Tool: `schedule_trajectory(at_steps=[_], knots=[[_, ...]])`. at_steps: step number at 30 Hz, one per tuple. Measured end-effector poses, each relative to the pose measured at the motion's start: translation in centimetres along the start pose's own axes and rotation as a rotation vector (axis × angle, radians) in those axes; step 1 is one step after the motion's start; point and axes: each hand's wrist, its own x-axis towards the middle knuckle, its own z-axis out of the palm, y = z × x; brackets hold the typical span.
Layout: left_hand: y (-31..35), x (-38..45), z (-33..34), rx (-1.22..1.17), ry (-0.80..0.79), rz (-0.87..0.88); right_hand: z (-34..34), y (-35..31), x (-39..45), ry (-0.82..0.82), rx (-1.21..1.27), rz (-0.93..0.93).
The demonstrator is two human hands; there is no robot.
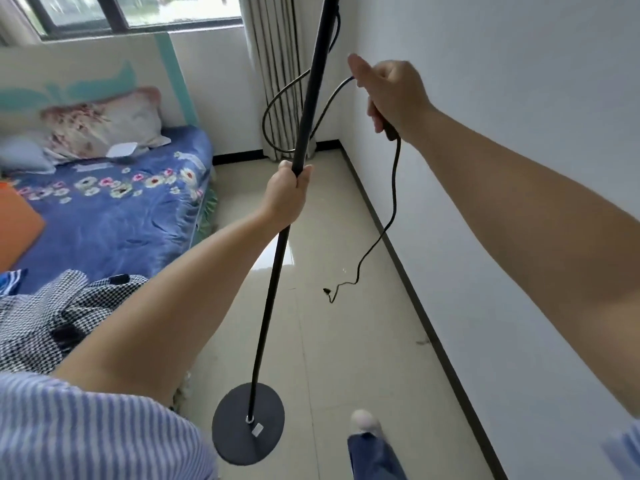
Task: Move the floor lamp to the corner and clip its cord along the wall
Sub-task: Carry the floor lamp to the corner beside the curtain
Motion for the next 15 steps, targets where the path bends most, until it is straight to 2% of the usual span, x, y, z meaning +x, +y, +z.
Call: schedule_trajectory(at_steps=[9,15], knots=[[-3.6,20.7,0.5,0.040,-0.060,-0.092,5.0,5.9,21.8,-0.234,0.256,-0.052],[-7.8,35.8,1.2,0.025,-0.137,-0.129,9.9,11.9,37.3,-0.183,0.188,-0.069]])
